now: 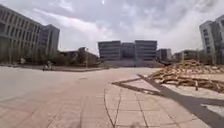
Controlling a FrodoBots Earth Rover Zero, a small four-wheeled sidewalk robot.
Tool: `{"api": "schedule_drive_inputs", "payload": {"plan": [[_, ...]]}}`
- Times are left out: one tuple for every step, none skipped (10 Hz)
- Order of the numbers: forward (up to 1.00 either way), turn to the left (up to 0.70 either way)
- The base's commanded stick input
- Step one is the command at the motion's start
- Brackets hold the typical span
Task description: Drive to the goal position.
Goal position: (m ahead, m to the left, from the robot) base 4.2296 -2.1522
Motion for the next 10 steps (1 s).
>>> {"api": "schedule_drive_inputs", "payload": {"plan": [[0.7,-0.09],[0.7,-0.09],[0.7,-0.09],[0.7,-0.09],[0.7,-0.09],[0.7,0.02],[0.7,0.15],[0.7,0.2],[0.7,0.2],[0.7,0.2]]}}
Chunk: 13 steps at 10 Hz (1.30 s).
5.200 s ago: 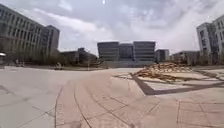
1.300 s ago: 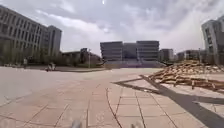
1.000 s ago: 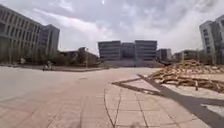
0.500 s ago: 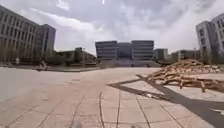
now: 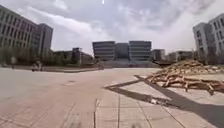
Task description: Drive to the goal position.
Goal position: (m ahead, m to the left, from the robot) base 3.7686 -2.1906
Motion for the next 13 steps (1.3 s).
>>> {"api": "schedule_drive_inputs", "payload": {"plan": [[0.7,0.2],[0.7,-0.01],[0.7,-0.08],[0.7,-0.09],[0.7,-0.09],[0.7,-0.09],[0.7,-0.09],[0.7,-0.09],[0.7,-0.09],[0.7,-0.09],[0.7,-0.09],[0.7,-0.09],[0.7,-0.09]]}}
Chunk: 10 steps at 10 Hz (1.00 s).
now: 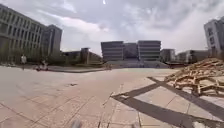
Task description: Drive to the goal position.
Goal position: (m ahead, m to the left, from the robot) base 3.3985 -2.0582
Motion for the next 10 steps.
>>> {"api": "schedule_drive_inputs", "payload": {"plan": [[0.7,-0.09],[0.7,-0.09],[0.7,-0.09],[0.7,-0.09],[0.7,-0.09],[0.7,-0.09],[0.7,-0.09],[0.7,-0.09],[0.7,-0.09],[0.7,-0.09]]}}
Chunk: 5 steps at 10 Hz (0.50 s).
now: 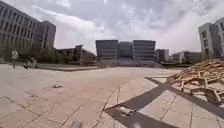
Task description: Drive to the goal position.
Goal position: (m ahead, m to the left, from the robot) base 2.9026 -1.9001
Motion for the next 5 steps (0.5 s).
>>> {"api": "schedule_drive_inputs", "payload": {"plan": [[0.7,-0.09],[0.7,-0.09],[0.7,-0.09],[0.7,-0.09],[0.7,-0.09]]}}
